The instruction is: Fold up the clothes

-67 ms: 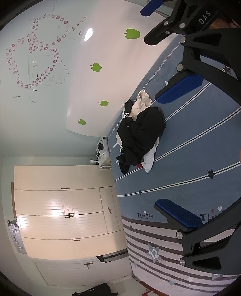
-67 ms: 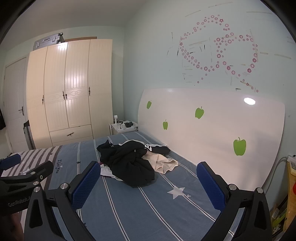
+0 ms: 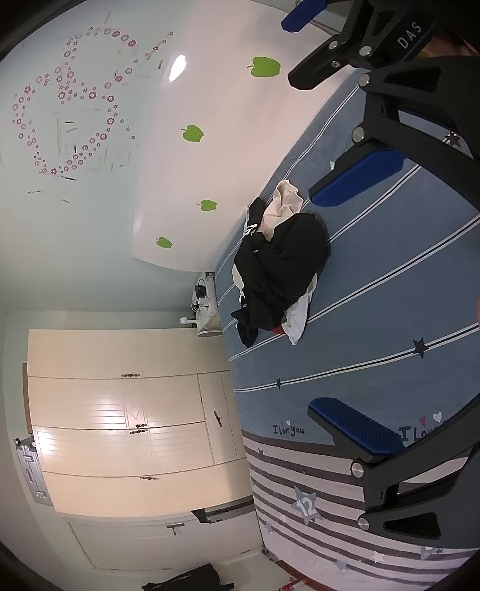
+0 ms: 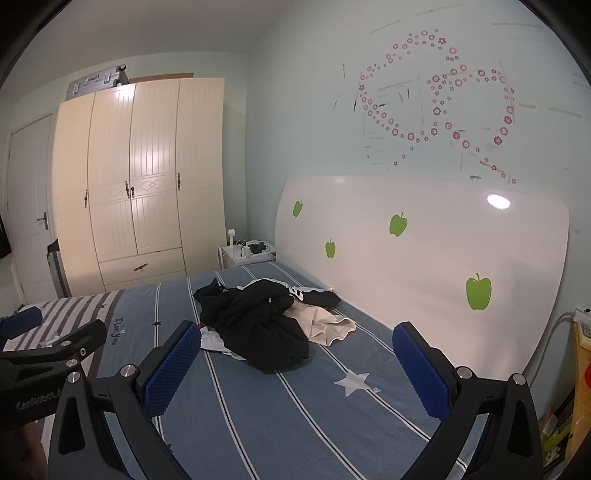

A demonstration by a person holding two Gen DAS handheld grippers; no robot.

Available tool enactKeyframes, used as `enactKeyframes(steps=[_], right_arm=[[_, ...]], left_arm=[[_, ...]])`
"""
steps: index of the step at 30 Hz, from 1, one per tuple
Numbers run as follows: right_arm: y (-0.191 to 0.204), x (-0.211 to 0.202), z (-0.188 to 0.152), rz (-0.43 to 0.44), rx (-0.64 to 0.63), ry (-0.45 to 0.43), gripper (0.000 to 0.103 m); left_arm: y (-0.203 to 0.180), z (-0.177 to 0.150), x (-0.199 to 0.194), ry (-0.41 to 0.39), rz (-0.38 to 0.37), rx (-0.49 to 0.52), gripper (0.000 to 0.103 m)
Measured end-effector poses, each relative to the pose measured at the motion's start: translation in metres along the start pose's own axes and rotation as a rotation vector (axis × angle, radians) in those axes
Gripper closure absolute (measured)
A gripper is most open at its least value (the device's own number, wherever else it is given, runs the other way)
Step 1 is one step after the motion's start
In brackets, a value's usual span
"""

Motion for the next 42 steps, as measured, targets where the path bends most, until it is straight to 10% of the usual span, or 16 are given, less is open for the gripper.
enactKeyframes(steps=[42], right_arm=[[-0.009, -0.001, 0.005, -0.011, -0.001, 0.006, 0.001]], left_arm=[[0.007, -0.002, -0.004, -0.041, 0.001, -0.01, 0.001]])
Point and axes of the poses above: each gripper's, at about its wrist camera, not at the fingertips, and x roughly the way its jaws point, y to its left, z to its top, the point moved 1 cm from there along x, roughly the way its jaws point, and after that the axes turned 8 degrees about z, right-handed, at the moved point
